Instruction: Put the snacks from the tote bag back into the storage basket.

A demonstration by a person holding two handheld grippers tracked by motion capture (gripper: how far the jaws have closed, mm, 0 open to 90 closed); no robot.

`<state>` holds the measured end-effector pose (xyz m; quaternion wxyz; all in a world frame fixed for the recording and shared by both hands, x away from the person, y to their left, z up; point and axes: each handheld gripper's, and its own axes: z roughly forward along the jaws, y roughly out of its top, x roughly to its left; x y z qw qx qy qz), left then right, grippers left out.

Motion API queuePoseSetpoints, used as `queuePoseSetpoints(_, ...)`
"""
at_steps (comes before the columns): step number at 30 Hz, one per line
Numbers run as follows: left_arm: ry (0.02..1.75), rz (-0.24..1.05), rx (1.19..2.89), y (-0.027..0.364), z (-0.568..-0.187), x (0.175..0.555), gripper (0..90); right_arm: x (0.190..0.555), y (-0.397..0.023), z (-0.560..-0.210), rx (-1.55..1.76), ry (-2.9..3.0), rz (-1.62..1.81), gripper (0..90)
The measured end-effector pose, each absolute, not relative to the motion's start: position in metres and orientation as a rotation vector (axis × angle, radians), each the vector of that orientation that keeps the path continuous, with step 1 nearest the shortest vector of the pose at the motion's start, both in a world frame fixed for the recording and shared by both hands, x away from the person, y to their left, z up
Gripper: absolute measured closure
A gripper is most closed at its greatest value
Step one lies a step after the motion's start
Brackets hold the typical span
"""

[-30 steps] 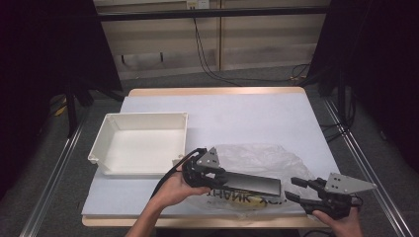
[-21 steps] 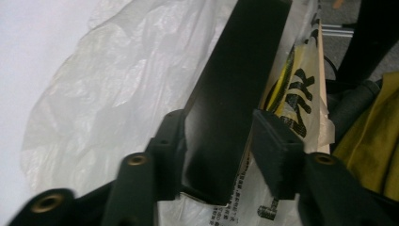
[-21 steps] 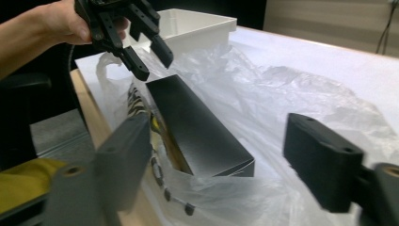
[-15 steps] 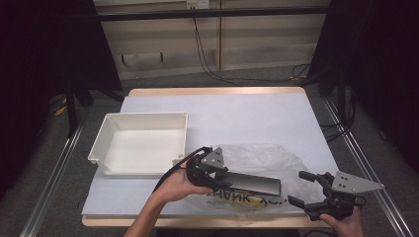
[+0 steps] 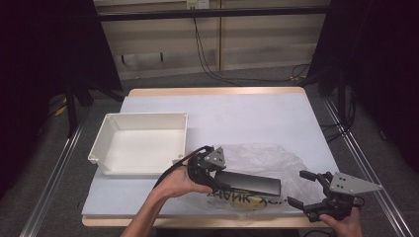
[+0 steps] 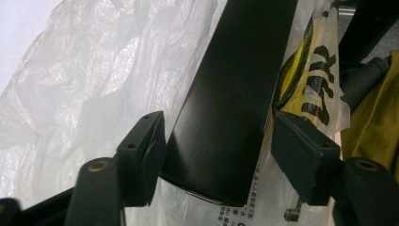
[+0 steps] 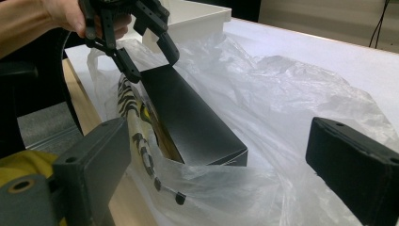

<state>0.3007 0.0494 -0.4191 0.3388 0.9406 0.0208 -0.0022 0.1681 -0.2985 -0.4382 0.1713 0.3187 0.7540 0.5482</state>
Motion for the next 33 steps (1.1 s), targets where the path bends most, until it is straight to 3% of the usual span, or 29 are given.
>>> queuePoseSetpoints(8, 0.014, 0.013, 2.51, 0.046, -0.424, 0.302, 34.2, 0.169, -0.3, -0.439, 0.914, 2.125, 1.566, 6.0)
queuePoseSetpoints(15, -0.024, 0.029, 2.523, 0.045, -0.428, 0.303, 34.9, 0.169, -0.3, -0.439, 0.886, 2.132, 1.575, 0.0)
queuePoseSetpoints(33, -0.134, 0.022, 2.632, 0.034, -0.442, 0.304, 36.2, 0.17, -0.3, -0.443, 0.888, 2.134, 1.548, 0.2)
